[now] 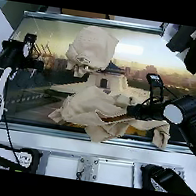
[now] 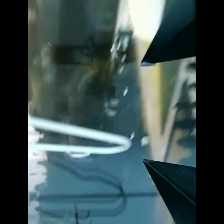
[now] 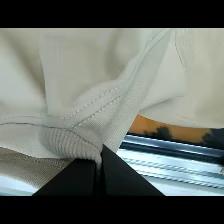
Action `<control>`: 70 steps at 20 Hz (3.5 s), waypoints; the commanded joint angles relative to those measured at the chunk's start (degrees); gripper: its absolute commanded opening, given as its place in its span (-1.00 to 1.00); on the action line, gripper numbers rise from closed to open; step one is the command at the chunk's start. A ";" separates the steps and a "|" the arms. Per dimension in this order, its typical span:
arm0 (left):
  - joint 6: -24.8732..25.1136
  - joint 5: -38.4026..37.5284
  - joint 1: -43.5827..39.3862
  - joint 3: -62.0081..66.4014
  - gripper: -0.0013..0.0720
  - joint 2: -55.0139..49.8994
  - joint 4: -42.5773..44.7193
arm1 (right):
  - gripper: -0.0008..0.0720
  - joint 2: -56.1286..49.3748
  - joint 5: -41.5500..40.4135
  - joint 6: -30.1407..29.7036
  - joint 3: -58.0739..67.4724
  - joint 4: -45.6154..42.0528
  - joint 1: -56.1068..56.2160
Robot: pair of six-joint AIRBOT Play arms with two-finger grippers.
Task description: Fold the clothes and pants, and hang the long-sleeved shirts on hangers.
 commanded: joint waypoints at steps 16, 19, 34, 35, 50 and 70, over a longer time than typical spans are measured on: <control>-0.90 7.28 3.93 14.40 0.74 -22.69 5.42 | -0.91 -0.44 0.02 0.00 -0.02 0.02 0.04; -0.90 7.04 3.91 14.43 0.74 -22.86 5.03 | -0.91 -0.44 0.02 0.00 -0.02 0.02 0.04; -0.70 3.65 3.78 14.43 -0.92 -18.67 5.07 | -0.91 -0.44 0.02 0.00 -0.02 0.02 0.04; -0.66 2.80 3.78 14.43 -0.92 -17.42 5.05 | -0.91 -0.44 0.02 0.00 -0.02 0.02 0.04; 17.51 -10.67 -5.81 14.43 -0.91 6.91 -3.67 | -0.91 -0.44 0.02 0.00 -0.02 0.02 0.04; 77.53 -43.10 -0.28 -9.09 -0.92 27.47 -42.49 | -0.91 -0.44 0.02 0.00 -0.02 0.02 0.04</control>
